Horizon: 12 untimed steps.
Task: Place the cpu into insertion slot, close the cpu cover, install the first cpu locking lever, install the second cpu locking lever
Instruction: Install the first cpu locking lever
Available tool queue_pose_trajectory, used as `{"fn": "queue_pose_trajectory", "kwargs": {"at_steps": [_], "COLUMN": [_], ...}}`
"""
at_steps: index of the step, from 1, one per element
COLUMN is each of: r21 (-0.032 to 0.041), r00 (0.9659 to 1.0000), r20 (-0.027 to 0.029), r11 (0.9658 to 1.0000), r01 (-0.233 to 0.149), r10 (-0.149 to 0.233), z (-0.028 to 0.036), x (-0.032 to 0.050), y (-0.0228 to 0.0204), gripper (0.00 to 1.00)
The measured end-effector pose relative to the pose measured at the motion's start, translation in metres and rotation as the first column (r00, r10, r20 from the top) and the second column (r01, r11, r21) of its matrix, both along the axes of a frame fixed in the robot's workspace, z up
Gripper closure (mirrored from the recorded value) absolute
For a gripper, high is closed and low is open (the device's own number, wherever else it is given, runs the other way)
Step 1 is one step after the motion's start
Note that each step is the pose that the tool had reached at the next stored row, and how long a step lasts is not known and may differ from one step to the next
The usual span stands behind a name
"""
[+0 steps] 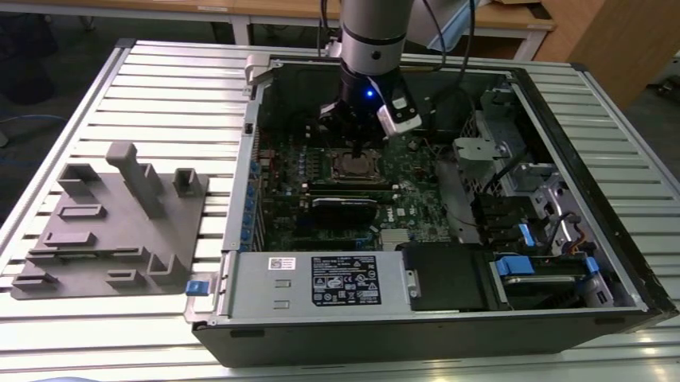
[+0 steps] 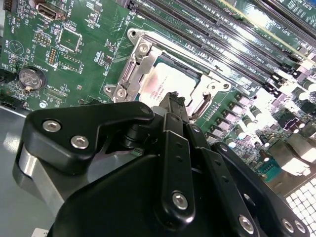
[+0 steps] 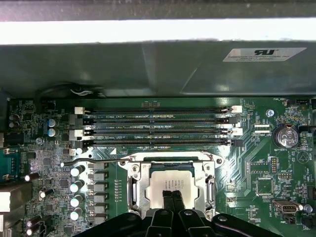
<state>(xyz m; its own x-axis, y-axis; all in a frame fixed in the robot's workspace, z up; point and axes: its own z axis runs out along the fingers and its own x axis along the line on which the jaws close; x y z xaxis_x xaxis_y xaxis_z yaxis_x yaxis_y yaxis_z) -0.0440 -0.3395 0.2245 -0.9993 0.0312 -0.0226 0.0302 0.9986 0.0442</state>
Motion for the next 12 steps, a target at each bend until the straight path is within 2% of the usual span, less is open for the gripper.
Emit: {"fn": "queue_pose_trajectory", "kwargs": {"at_steps": [12], "r21": [0.0001], "r00": [1.0], "r20": [0.0001], "r11": [1.0], "r01": [0.0], "r10": [0.0], "z": [0.0007], "x": [0.0], "y": [0.0], "gripper": [0.89]}}
